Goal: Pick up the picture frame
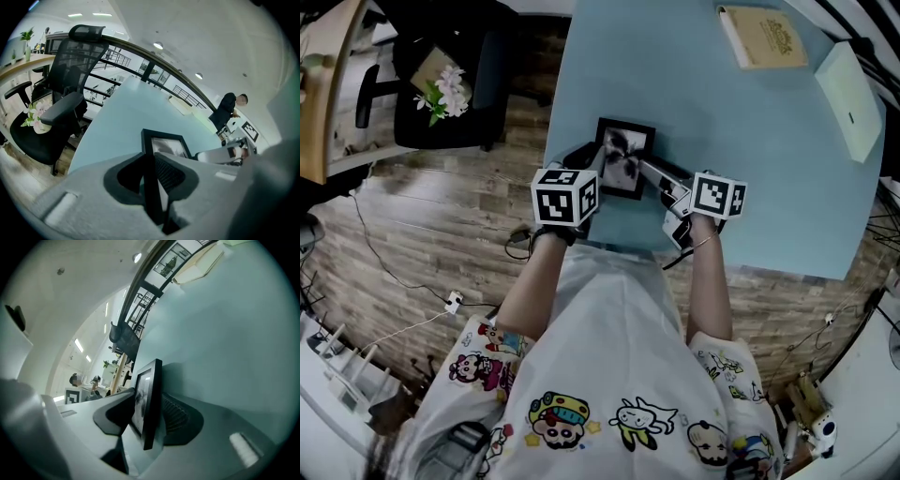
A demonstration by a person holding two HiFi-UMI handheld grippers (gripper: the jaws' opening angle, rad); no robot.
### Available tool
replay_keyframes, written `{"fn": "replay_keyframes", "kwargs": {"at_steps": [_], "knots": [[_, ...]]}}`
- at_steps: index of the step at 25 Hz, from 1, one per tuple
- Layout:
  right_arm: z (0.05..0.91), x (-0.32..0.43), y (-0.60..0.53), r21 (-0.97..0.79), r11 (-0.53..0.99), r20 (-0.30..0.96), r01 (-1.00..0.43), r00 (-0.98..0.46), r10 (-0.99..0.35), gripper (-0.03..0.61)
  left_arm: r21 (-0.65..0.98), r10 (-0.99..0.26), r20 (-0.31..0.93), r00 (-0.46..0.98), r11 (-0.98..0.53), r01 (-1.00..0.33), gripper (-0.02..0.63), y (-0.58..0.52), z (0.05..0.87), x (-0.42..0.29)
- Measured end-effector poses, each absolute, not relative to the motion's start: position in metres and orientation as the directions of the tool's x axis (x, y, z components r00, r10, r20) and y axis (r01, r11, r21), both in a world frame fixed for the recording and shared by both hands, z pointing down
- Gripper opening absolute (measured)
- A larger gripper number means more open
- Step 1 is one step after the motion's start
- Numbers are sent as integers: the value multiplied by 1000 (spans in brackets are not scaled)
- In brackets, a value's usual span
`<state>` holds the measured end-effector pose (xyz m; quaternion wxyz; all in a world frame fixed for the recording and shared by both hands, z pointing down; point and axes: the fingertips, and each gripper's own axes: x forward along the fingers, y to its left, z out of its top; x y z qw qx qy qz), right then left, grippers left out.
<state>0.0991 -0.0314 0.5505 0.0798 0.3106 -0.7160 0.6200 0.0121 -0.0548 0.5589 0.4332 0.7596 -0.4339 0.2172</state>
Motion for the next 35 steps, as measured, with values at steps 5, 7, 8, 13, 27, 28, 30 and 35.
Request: {"fn": "replay_keyframes", "kwargs": {"at_steps": [5,7,8,13,27,28,30,35], "knots": [[550,96,-34,-872,13,459,-489,-827,-324,189,491,-458,703,544,-241,-837,67,-55,560,13],[549,93,-35,-883,11,444,-470,-842,-307,189,501,-453,701,551,-237,-832,66,-55,560,12],[548,92,-35,-888,10,436,-460,-849,-298,189,505,-450,701,554,-235,-830,66,-55,560,12],[545,86,-36,-911,-1,397,-412,-877,-273,187,520,-443,697,564,-229,-823,66,-55,559,11],[534,79,-42,-976,-32,219,-218,-946,-241,176,550,-436,689,579,-206,-809,66,-56,560,9],[534,79,-42,-976,-34,217,-216,-947,-238,175,550,-436,689,579,-206,-809,66,-56,560,9],[533,78,-42,-977,-30,214,-213,-948,-234,173,551,-435,689,579,-205,-809,66,-57,560,8],[531,75,-45,-975,14,211,-220,-948,-239,141,561,-427,686,589,-205,-802,66,-57,559,10]]}}
